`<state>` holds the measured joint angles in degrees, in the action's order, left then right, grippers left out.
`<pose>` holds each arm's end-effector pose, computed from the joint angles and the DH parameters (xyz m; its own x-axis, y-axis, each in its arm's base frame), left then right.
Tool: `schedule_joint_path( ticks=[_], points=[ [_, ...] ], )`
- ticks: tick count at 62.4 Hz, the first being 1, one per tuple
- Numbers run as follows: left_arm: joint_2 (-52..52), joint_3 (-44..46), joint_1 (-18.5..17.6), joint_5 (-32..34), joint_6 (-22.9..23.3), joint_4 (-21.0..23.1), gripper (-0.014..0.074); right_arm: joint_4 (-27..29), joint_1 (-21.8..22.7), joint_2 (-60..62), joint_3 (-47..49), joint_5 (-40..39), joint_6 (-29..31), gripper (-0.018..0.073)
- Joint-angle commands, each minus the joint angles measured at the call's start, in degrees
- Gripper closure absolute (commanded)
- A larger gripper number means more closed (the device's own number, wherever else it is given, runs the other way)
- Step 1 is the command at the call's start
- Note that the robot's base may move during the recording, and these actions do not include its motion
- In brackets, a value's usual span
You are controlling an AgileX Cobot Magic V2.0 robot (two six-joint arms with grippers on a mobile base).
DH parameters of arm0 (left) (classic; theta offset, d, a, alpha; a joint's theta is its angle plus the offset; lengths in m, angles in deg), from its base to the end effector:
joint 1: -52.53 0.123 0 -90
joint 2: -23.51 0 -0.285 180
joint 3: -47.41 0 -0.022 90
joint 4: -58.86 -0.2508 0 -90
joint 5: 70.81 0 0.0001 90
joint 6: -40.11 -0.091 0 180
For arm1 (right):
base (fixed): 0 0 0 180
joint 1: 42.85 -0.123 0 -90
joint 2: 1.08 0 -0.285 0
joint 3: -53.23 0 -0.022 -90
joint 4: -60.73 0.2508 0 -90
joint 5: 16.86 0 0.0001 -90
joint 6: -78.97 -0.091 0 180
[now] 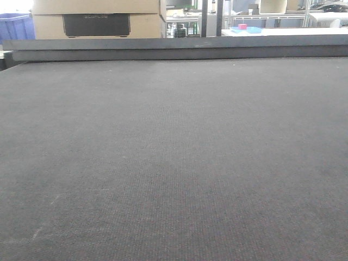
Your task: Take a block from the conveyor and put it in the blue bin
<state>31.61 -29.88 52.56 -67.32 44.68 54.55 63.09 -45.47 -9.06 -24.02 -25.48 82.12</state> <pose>0.0562 -0.0004 0.2180 0.1407 -0.0046 -0.9900 0.0047 1.0000 -0.0040 0.0544 0.0019 0.2263 0.2318 -0.0037 -0.9728 -0.0364 0.9993 -0.0124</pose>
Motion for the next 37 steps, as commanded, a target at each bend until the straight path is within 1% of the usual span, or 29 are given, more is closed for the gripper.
schedule_joint_path(
  ticks=[1,5,7,10,18,24,33,37],
  points=[
    [-0.31,0.08,0.24,6.18,0.24,2.91,0.0707,-0.4,0.23,0.2,0.03,-11.09,0.03,0.0727],
    [-0.31,0.08,0.24,8.47,0.24,5.97,0.0707,-0.06,0.23,0.2,0.03,-15.92,0.03,0.0727],
    [-0.31,0.08,0.24,9.56,0.24,8.06,0.0707,0.93,0.23,0.2,0.03,-16.95,0.03,0.0727],
    [-0.31,0.08,0.24,10.8,0.24,9.97,0.0707,2.12,0.23,0.2,1.1,-16.78,0.03,0.0727],
    [-0.31,2.75,0.24,11.63,0.24,10.26,0.0707,2.52,0.23,0.2,7.16,-15.22,0.03,0.0727],
    [-0.31,6.27,0.24,11.63,0.24,10.26,0.0707,2.52,0.23,-2.81,12.02,-13.58,0.03,0.0727],
    [3.99,13.46,0.24,10.5,0.24,13.33,0.0707,3.24,0.23,-10.55,21.55,-8.01,0.03,0.0727],
    [6.59,17.59,0.24,8.36,0.24,13.46,0.0707,4.11,0.23,-13.78,25.71,-3.92,0.03,0.0727]
  ],
)
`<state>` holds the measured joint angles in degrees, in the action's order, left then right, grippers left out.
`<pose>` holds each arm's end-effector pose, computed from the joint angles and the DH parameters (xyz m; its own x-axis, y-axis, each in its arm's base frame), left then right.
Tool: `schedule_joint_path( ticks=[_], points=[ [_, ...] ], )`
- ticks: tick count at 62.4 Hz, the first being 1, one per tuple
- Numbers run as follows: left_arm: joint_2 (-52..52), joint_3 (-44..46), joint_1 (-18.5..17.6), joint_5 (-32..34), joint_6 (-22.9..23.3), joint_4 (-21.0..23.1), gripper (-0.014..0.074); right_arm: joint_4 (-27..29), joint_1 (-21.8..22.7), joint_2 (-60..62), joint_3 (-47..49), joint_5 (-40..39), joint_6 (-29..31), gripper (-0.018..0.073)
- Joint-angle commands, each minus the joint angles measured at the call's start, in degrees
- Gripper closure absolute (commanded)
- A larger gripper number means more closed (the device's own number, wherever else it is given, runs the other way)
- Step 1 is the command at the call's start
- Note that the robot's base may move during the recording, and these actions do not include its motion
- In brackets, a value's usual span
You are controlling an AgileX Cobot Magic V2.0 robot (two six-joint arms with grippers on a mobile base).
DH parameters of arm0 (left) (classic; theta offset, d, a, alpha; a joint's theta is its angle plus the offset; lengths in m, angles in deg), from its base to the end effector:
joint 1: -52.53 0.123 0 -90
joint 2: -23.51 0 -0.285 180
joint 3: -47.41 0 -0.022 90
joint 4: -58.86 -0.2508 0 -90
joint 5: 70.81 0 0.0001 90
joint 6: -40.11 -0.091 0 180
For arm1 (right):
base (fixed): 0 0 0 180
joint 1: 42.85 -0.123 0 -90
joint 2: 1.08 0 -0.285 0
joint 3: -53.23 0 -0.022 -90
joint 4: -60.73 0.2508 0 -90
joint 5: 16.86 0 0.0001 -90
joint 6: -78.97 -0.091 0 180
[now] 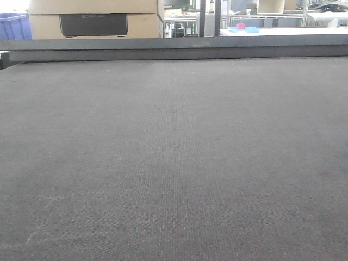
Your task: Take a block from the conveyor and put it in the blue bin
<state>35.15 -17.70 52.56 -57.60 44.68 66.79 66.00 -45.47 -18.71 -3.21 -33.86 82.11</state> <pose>0.0415 0.0029 0.2997 0.4396 -0.2126 -0.8727 0.0663 0.9766 -0.2045 0.0401 -0.0006 0.3486 0.5410 0.0579 -0.8390 -0.0411 0.9983 0.0424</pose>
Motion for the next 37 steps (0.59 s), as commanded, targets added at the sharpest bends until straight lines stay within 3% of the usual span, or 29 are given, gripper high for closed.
schedule_joint_path(
  ticks=[1,13,27,37],
  points=[
    [3.67,6.41,0.24,-2.16,0.24,1.22,0.0707,1.24,0.23,-5.37,6.54,6.23,0.03,0.0727],
    [13.13,21.45,0.24,-20.77,0.24,1.08,0.0707,1.24,0.23,-16.51,21.01,23.91,0.03,0.0727],
    [28.63,37.81,0.24,-39.87,0.24,-9.26,0.0707,1.24,0.23,-29.38,34.49,45.68,0.03,0.0727],
    [40.25,47.6,0.24,-52.02,0.24,-10.89,0.0707,1.24,0.23,-37.47,38.89,58.2,0.03,0.0727]
  ],
)
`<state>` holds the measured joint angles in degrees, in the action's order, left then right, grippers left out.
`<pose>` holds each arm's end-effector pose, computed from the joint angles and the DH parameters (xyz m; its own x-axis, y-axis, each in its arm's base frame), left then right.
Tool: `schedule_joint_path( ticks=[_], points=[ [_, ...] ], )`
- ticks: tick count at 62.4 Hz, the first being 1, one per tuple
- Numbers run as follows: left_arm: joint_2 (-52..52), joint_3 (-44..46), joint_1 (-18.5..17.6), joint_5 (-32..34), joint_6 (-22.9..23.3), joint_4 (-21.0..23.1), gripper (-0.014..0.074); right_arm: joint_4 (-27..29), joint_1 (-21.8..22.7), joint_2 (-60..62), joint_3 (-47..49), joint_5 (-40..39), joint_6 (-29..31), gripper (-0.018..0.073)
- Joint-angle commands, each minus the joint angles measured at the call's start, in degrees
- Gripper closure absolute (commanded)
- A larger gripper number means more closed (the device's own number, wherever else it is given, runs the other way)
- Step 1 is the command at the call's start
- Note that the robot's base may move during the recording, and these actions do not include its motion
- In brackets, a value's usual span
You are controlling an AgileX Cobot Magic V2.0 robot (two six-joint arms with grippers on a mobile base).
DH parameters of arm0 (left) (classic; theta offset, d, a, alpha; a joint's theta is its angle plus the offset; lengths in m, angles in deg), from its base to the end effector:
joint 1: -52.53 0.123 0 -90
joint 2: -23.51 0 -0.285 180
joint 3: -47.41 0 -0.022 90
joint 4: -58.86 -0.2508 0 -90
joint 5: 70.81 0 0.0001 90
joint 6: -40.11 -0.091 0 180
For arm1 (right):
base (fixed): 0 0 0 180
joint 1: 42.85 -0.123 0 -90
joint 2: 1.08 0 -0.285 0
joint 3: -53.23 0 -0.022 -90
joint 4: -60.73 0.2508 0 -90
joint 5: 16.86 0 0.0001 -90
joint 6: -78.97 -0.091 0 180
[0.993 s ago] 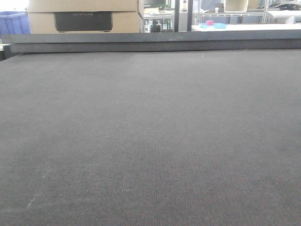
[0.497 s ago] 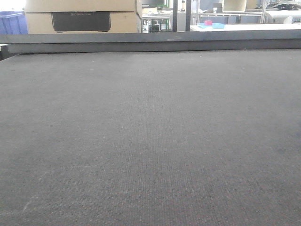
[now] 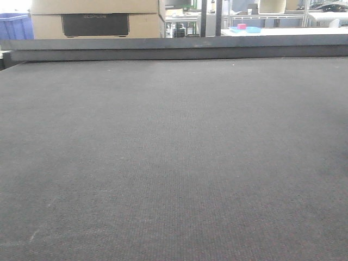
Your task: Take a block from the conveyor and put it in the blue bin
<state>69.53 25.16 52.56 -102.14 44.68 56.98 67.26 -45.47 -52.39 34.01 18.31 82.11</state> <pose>0.1166 0.0016 0.4261 -0.1654 -0.0518 -0.9849 -0.0259 0.9985 -0.0481 0.1380 0.0123 0.4254 -0.2714 0.0260 -0.9621 -0.0983 0.9937 0.0546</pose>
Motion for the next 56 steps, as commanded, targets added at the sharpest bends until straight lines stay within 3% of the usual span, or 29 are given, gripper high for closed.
schedule_joint_path(
  ticks=[1,8,23,48,56],
  points=[
    [6.91,5.35,0.24,-8.42,0.24,-1.09,0.0707,-0.02,0.23,-4.77,1.82,7.19,0.03,0.0727],
    [14.15,8.05,0.24,-12.57,0.24,-1.09,0.0707,-0.02,0.23,-9.56,1.8,12.24,0.03,0.0727],
    [24.96,7.37,0.24,-13.1,0.24,-0.96,0.0707,-0.02,0.23,-17.61,1.8,21.06,0.03,0.0727],
    [34.59,5.62,0.24,-15.27,0.24,3.28,0.0707,0.75,0.01,-32.09,2.79,23.46,-1.76,0.0711],
    [34.85,5.62,0.24,-16.2,0.24,3.27,0.0707,0.62,-3.03,-36.21,5.53,24.89,-3.56,0.0711]
  ],
)
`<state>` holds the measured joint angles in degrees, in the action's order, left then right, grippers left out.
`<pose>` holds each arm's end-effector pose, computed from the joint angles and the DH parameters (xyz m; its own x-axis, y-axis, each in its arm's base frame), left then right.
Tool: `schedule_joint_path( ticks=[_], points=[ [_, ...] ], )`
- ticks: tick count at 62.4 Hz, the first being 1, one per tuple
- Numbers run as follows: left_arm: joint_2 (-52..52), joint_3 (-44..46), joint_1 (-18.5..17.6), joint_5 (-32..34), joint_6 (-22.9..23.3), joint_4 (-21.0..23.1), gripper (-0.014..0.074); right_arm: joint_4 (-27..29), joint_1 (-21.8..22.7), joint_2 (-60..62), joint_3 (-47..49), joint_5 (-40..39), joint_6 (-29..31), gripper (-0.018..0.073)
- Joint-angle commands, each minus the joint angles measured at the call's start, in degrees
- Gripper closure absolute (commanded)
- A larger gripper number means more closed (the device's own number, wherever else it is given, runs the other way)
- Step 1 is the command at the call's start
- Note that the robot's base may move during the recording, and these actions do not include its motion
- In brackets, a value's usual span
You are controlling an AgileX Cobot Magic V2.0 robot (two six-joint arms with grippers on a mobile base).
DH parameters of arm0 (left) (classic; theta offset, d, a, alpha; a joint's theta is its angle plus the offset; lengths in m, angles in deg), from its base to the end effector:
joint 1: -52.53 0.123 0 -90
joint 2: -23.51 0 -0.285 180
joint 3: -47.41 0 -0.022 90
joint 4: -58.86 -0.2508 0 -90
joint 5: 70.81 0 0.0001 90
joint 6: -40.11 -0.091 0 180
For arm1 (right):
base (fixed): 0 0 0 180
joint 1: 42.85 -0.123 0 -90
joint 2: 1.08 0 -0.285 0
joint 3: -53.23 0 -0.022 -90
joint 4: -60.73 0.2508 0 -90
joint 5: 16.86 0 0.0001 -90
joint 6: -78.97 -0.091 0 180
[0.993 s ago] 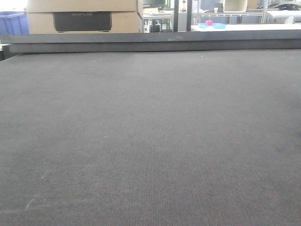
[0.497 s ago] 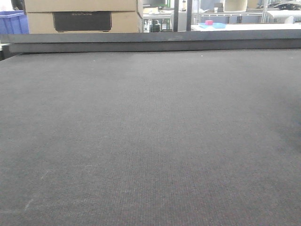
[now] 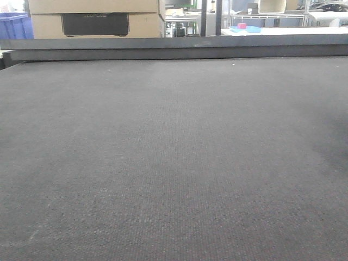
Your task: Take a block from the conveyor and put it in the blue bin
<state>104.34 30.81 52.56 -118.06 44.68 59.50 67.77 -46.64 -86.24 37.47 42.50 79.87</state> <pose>0.2587 -0.0006 0.3194 -0.8132 -0.0877 -0.5754 -0.0670 0.9961 -0.0571 0.2559 0.0266 0.2960 -0.9419 -0.0154 -0.3355 -0.0572 0.9917 0.1151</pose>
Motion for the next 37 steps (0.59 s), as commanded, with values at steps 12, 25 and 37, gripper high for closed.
schedule_joint_path(
  ticks=[12,25,37],
  points=[
    [0.04,-0.04,0.24,-1.53,0.24,0.94,0.0707,-5.83,-5.64,-7.38,4.51,0.18,-7.51,0.0711],
    [0.04,-2.07,0.24,-1.93,0.24,1.62,0.0707,-5.83,-4.35,-9.07,4.65,2.21,-7.51,0.0692],
    [0.04,-5.5,0.24,-0.9,0.24,1.71,0.0707,-5.83,-3.09,-10.26,4.65,2.8,-7.51,0.0365]
  ],
)
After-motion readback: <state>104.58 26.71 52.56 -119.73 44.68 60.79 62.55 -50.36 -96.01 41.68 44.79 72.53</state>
